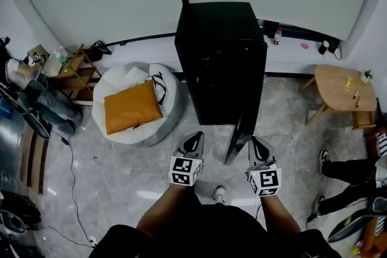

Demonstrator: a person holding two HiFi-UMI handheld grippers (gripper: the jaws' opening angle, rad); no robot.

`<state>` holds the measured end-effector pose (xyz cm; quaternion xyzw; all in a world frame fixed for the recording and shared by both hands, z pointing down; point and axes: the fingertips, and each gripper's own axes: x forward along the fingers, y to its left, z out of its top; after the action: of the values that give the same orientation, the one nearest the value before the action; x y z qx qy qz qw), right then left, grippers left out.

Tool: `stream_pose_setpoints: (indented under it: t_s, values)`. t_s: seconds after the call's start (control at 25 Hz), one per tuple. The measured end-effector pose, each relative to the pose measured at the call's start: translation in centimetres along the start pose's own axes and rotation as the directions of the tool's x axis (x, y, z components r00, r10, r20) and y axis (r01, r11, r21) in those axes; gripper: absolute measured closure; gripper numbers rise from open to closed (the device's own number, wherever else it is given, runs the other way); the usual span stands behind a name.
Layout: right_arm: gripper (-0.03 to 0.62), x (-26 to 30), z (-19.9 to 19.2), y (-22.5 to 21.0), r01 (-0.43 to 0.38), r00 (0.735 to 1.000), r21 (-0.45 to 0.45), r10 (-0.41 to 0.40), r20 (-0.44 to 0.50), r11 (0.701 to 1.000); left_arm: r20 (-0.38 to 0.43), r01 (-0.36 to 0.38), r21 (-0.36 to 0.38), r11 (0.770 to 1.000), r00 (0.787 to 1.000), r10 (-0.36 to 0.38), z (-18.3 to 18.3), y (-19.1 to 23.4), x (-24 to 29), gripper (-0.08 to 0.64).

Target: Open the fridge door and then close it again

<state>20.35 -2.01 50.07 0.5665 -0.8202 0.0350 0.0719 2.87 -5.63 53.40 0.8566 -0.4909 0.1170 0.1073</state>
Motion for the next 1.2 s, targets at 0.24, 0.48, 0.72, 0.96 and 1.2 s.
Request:
stream_pose_setpoints:
  t_s: [0.24, 0.48, 0.72, 0.96, 1.2]
  values:
    - [0.574, 0.9, 0.5, 0.8, -0.028, 1.0, -0.071, 0.028, 0.003, 0.997, 0.002, -0.008, -0.013, 1.0, 1.0, 0.008, 0.1, 0.9, -0.1, 0.537]
    - [0.572, 1.8, 0.9, 1.8, -0.047, 0.999, -0.079, 0.047, 0.002, 0.996, 0.006, -0.012, -0.008, 1.0, 1.0, 0.012, 0.5, 1.6, 0.3, 0.537]
    - [0.574, 2.2, 0.5, 2.4, -0.043, 0.999, -0.041, 0.043, 0.005, 0.998, -0.001, -0.031, -0.007, 0.999, 1.0, 0.031, 0.1, 2.8, -0.2, 0.537]
    - [0.573, 2.8, 0.4, 2.9, -0.051, 0.999, -0.038, 0.052, 0.006, 0.998, -0.004, -0.053, -0.013, 0.999, 0.999, 0.053, -0.4, 3.8, -0.9, 0.537]
    - [0.574, 3.3, 0.5, 3.3, -0.06, 0.998, -0.031, 0.061, 0.001, 0.998, -0.004, -0.073, -0.012, 0.997, 0.997, 0.072, -0.4, 4.6, -1.2, 0.537]
